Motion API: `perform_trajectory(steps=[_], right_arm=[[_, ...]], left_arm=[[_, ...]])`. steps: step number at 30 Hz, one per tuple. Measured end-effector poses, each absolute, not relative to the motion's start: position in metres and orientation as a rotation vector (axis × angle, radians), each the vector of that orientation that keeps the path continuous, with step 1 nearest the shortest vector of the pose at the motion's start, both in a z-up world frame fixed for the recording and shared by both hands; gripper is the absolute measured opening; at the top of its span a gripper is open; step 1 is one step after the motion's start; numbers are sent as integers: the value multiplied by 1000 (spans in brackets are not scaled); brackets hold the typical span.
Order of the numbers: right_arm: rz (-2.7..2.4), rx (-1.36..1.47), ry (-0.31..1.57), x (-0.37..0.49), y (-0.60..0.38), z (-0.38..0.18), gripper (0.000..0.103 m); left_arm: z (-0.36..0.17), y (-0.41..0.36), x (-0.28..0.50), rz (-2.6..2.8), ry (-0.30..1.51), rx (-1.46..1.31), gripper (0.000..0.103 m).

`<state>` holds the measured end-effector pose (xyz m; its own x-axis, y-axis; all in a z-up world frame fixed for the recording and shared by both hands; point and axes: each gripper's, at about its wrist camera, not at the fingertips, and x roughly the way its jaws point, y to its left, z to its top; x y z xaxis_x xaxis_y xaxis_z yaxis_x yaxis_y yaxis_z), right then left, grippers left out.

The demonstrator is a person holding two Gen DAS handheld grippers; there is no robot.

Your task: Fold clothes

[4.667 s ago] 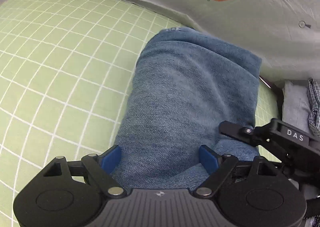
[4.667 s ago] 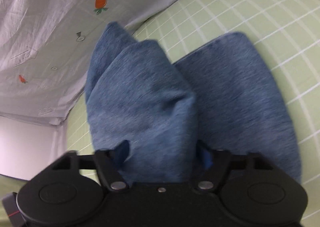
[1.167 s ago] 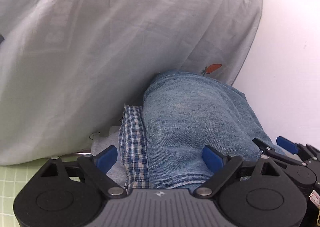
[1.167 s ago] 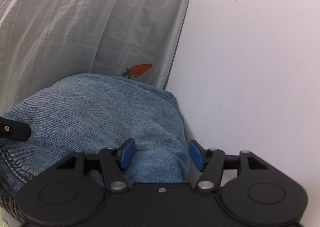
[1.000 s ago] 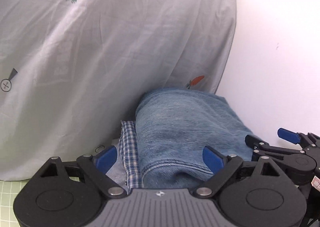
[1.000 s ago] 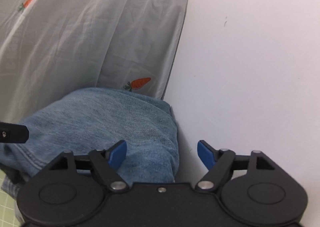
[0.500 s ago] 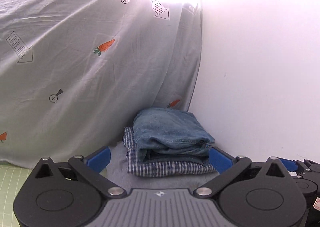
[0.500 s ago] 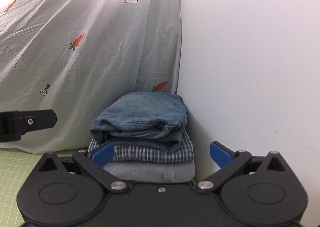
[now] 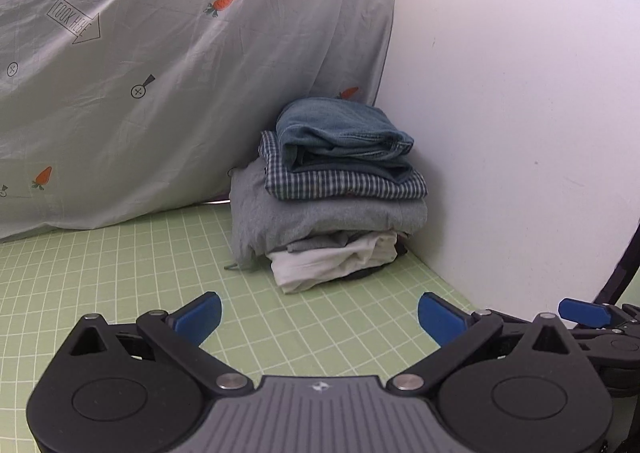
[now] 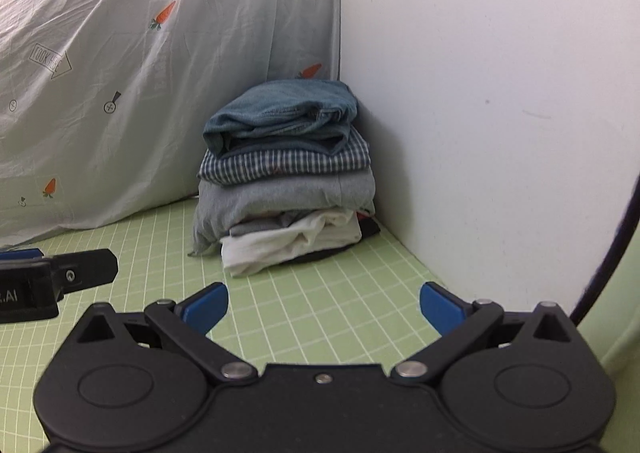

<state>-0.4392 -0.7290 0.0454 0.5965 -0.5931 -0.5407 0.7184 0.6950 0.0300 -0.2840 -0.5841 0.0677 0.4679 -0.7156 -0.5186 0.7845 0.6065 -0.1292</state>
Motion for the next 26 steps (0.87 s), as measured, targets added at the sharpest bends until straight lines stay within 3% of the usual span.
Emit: perform_trajectory(steps=[26], right_arm=[[-756,294,601,-458,-714,27,103]], left_arm=[[48,-572,-304,-931,607,208,103]])
